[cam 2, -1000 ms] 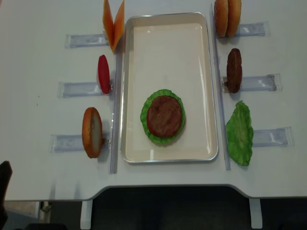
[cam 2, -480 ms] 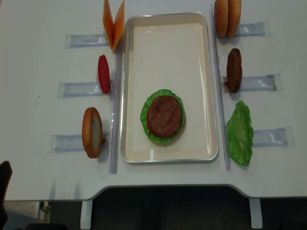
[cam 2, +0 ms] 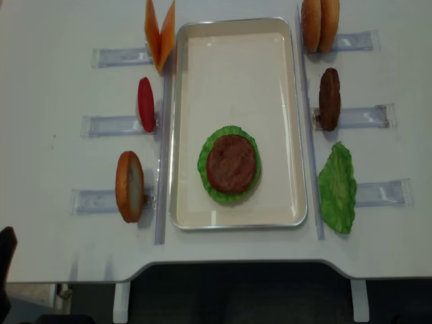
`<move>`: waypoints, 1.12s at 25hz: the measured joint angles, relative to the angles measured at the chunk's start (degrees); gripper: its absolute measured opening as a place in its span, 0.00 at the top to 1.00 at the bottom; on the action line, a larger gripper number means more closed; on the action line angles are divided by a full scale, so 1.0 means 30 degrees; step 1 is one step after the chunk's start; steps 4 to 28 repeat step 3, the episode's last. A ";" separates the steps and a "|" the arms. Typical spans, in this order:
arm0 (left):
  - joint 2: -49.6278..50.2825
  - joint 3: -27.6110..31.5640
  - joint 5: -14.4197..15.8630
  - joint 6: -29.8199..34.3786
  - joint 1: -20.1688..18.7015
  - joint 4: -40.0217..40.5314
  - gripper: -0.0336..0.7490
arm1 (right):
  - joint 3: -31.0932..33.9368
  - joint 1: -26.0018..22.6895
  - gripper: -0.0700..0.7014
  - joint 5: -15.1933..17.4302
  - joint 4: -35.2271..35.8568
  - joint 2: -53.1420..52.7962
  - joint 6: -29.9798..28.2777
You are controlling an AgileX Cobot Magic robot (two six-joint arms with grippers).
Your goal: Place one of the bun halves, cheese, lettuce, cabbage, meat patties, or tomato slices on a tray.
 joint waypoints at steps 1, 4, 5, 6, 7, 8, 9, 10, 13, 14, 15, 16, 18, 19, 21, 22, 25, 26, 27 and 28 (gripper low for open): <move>0.0000 0.0000 0.0000 0.0000 0.0000 0.0000 0.27 | 0.0000 0.0000 0.37 0.0000 0.0000 0.0000 0.0000; 0.0000 0.0000 0.0000 0.0000 0.0000 0.0000 0.27 | 0.0000 0.0000 0.37 0.0000 0.0000 0.0000 0.0000; 0.0000 0.0000 0.0000 0.0000 0.0000 0.0000 0.27 | 0.0000 0.0000 0.37 0.0000 0.0000 0.0000 0.0000; 0.0000 0.0000 0.0000 0.0000 0.0000 0.0000 0.27 | 0.0000 0.0000 0.37 0.0000 0.0000 0.0000 0.0000; 0.0000 0.0000 0.0000 0.0000 0.0000 0.0000 0.27 | 0.0000 0.0000 0.37 0.0000 0.0000 0.0000 0.0000; 0.0000 0.0000 0.0000 0.0000 0.0000 0.0000 0.27 | 0.0000 0.0000 0.37 0.0000 0.0000 0.0000 0.0000; 0.0000 0.0000 0.0000 0.0000 0.0000 0.0000 0.27 | 0.0000 0.0000 0.37 0.0000 0.0000 0.0000 0.0000; 0.0000 0.0000 0.0000 0.0000 0.0000 0.0000 0.27 | 0.0000 0.0000 0.37 0.0000 0.0000 0.0000 0.0000; 0.0000 0.0000 0.0000 0.0000 0.0000 0.0000 0.27 | 0.0000 0.0000 0.37 0.0000 0.0000 0.0000 0.0000; 0.0000 0.0000 0.0000 0.0000 0.0000 0.0000 0.27 | 0.0000 0.0000 0.37 0.0000 0.0000 0.0000 0.0000; 0.0000 0.0000 0.0000 0.0000 0.0000 0.0000 0.27 | 0.0000 0.0000 0.37 0.0000 0.0000 0.0000 0.0000; 0.0000 0.0000 0.0000 0.0000 0.0000 0.0000 0.27 | 0.0000 0.0000 0.37 0.0000 0.0000 0.0000 0.0000; 0.0000 0.0000 0.0000 0.0000 0.0000 0.0000 0.27 | 0.0000 0.0000 0.37 0.0000 0.0000 0.0000 0.0000; 0.0000 0.0000 0.0000 0.0000 0.0000 0.0000 0.27 | 0.0000 0.0000 0.37 0.0000 0.0000 0.0000 0.0000; 0.0000 0.0000 0.0000 0.0000 0.0000 0.0000 0.27 | 0.0000 0.0000 0.37 0.0000 0.0000 0.0000 0.0000; 0.0000 0.0000 0.0000 0.0000 0.0000 0.0000 0.27 | 0.0000 0.0000 0.37 0.0000 0.0000 0.0000 0.0000; 0.0000 0.0000 0.0000 0.0000 0.0000 0.0000 0.27 | 0.0000 0.0000 0.37 0.0000 0.0000 0.0000 0.0000; 0.0000 0.0000 0.0000 0.0000 0.0000 0.0000 0.27 | 0.0000 0.0000 0.37 0.0000 0.0000 0.0000 0.0000; 0.0000 0.0000 0.0000 0.0000 0.0000 0.0000 0.27 | 0.0000 0.0000 0.37 0.0000 0.0000 0.0000 0.0000; 0.0000 0.0000 0.0000 0.0000 0.0000 0.0000 0.27 | 0.0000 0.0000 0.37 0.0000 0.0000 0.0000 0.0000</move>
